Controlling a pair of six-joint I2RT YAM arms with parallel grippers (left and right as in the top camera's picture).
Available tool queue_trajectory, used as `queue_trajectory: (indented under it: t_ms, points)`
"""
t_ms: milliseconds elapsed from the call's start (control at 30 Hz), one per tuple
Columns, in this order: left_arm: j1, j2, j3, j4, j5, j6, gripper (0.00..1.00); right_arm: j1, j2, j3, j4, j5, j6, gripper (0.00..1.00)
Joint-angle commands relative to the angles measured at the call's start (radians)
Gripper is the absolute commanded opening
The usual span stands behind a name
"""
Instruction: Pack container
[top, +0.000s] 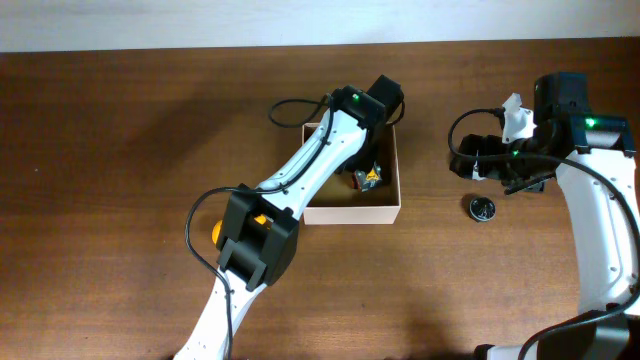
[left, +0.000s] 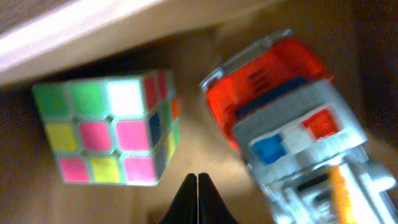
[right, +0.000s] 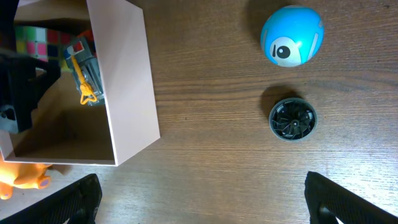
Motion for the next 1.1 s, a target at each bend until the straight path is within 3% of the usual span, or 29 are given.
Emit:
queue_trajectory:
  t_ms: [0, 400, 867, 1067]
  points:
    - [-0.012, -0.028, -0.01, 0.039, 0.056, 0.005, 0.05, -0.008, 0.002, 0.007, 0.003, 0.01, -0.008, 0.99]
    - [-0.04, -0.028, -0.016, 0.141, 0.079, 0.006, 0.04, -0.008, 0.002, 0.007, 0.003, 0.013, -0.008, 0.99]
    - [-0.047, -0.028, -0.016, 0.062, 0.083, -0.015, 0.05, -0.008, 0.002, 0.007, 0.003, 0.013, -0.008, 0.99]
    - [-0.05, -0.028, -0.016, 0.069, 0.188, -0.015, 0.04, -0.008, 0.002, 0.007, 0.003, 0.014, -0.008, 0.99]
